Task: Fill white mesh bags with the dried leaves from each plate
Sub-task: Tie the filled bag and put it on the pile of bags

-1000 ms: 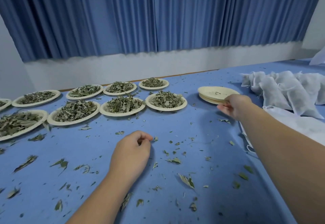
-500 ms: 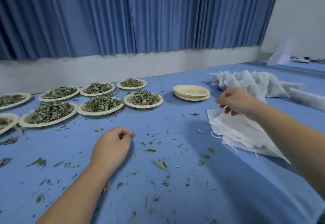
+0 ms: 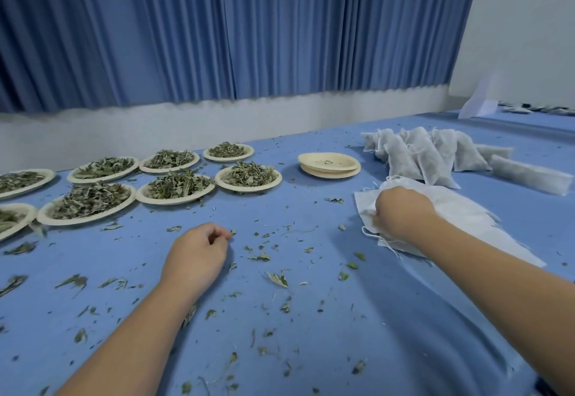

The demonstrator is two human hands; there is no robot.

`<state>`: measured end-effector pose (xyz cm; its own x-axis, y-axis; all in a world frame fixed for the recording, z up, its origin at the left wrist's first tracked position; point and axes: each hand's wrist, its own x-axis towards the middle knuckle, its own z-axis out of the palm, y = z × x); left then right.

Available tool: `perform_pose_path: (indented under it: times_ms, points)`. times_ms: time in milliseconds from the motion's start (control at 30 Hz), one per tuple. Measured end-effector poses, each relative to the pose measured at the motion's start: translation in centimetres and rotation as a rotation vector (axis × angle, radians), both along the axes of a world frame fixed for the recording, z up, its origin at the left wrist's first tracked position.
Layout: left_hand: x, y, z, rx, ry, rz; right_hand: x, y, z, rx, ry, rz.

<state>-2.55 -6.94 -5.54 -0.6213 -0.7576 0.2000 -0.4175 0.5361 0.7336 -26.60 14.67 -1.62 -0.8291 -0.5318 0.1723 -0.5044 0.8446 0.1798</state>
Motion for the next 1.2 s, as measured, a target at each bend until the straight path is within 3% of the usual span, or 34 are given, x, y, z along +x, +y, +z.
perform_pose_path:
  times_ms: [233, 400, 500, 633, 733, 867, 1000, 1200]
  points:
    - [-0.2, -0.1, -0.4, -0.037, 0.007, -0.003, 1.4, 1.0, 2.2, -0.632, -0.232, 0.208]
    - [0.1, 0.5, 0.3, -0.100, 0.024, -0.043, 4.1, 0.5, 4.7, -0.832, -0.346, 0.333]
    - [0.5, 0.9, 2.0, -0.081, 0.165, -0.039, 6.0, 0.0, 5.7, -0.933, -0.446, 0.387]
    - [1.4, 1.8, 5.5, 0.058, 0.440, -0.025, 9.0, -1.0, 7.0, -1.015, -0.546, 0.488]
    - [2.4, 3.0, 7.3, 0.149, 0.555, -0.130, 11.1, -1.9, 7.9, -1.037, -0.681, 0.585]
    - [4.1, 3.8, 7.7, 0.178, 0.495, -0.267, 13.5, -3.3, 8.5, -1.067, -0.916, 0.705]
    - [6.7, 3.2, 7.0, 0.379, 0.480, -0.271, 14.9, -5.1, 7.6, -1.104, -1.021, 0.721]
    - [11.3, 1.1, 6.6, 0.535, 0.366, -0.279, 17.5, -8.7, 5.4, -0.893, -1.167, 0.713]
